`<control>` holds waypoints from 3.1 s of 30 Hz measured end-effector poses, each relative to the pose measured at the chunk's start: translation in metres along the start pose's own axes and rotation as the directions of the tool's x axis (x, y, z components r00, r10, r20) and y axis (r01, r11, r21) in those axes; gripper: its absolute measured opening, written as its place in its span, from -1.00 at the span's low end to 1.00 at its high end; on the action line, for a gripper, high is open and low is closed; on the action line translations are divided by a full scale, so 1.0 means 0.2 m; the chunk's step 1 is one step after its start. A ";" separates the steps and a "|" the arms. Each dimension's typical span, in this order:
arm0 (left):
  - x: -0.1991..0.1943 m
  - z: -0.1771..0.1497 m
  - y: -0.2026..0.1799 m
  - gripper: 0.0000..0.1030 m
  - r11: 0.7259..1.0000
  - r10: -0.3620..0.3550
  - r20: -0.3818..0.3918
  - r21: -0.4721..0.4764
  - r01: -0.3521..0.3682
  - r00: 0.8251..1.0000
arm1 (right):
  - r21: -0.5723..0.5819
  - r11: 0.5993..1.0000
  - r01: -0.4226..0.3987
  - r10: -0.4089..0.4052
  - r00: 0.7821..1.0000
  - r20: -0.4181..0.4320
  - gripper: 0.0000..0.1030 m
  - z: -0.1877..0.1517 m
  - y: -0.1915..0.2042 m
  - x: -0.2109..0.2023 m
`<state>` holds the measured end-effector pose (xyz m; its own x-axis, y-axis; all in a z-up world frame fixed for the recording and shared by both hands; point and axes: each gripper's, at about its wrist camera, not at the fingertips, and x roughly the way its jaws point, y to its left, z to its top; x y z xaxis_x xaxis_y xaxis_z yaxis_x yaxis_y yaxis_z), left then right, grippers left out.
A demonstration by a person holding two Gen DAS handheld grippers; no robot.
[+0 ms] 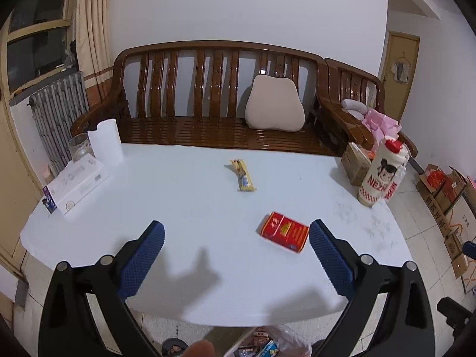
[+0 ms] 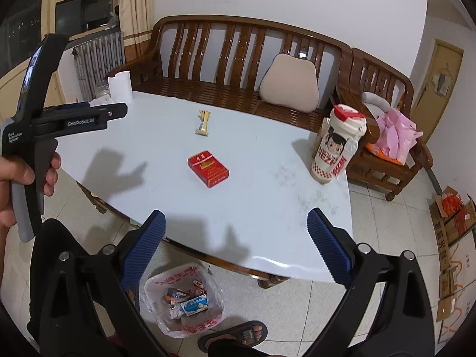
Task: Collect trash
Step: 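Raise both tools back up over the table, then grasp the yellow snack wrapper with the left tool while the right tool grasps the red cigarette pack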
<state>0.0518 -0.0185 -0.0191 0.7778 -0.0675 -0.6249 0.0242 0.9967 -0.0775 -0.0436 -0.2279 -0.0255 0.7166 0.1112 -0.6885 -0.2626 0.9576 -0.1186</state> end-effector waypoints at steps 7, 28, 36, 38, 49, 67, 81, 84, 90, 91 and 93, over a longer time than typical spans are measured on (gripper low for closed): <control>0.08 0.14 -0.04 0.85 1.000 0.021 -0.004 0.007 -0.021 1.000 | -0.052 0.998 -0.037 0.037 0.999 -0.001 0.82 0.14 -0.03 0.03; 0.79 0.33 -0.11 0.85 0.993 0.110 -0.147 -0.023 -0.114 0.983 | -0.247 0.955 -0.163 0.143 0.985 -0.098 0.82 0.50 -0.01 0.37; 1.12 0.31 -0.08 0.85 0.987 0.149 -0.227 -0.020 -0.158 0.962 | -0.323 0.926 -0.194 0.141 0.973 -0.181 0.82 0.52 0.06 0.70; 1.20 0.31 -0.08 0.85 0.986 0.156 -0.241 -0.018 -0.165 0.958 | -0.332 0.921 -0.204 0.143 0.969 -0.199 0.82 0.51 0.07 0.79; 1.60 0.30 -0.08 0.84 0.986 0.165 -0.313 0.020 -0.168 0.935 | -0.414 0.878 -0.240 0.122 0.949 -0.291 0.82 0.42 0.18 1.24; 1.84 0.24 -0.08 0.84 0.990 0.140 -0.387 0.037 -0.137 0.911 | -0.432 0.844 -0.318 0.136 0.906 -0.401 0.82 0.27 0.25 1.54; 1.87 0.26 -0.09 0.41 0.993 0.103 -0.390 -0.006 -0.115 0.915 | -0.369 0.856 -0.362 0.192 0.886 -0.423 0.64 0.24 0.25 1.60; 1.86 0.27 -0.09 0.28 0.994 0.101 -0.392 -0.008 -0.113 0.914 | -0.358 0.850 -0.385 0.212 0.874 -0.438 0.49 0.25 0.24 1.59; 1.84 0.27 -0.05 -0.04 0.994 0.093 -0.392 -0.019 -0.109 0.915 | -0.321 0.845 -0.428 0.260 0.853 -0.452 0.08 0.25 0.21 1.59; 1.83 0.27 -0.04 -0.08 0.994 0.090 -0.391 -0.022 -0.107 0.916 | -0.320 0.844 -0.431 0.266 0.853 -0.448 0.08 0.24 0.22 1.56; 1.83 0.27 -0.02 -0.26 0.994 0.090 -0.388 -0.025 -0.108 0.917 | -0.319 0.846 -0.427 0.265 0.856 -0.443 0.07 0.24 0.22 1.56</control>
<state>0.3702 -0.0450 -0.2047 0.4716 0.0100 -0.8818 -0.0752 0.9968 -0.0289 0.1999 -0.1375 -0.2115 0.2578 0.2315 -0.9380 -0.7341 0.6782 -0.0344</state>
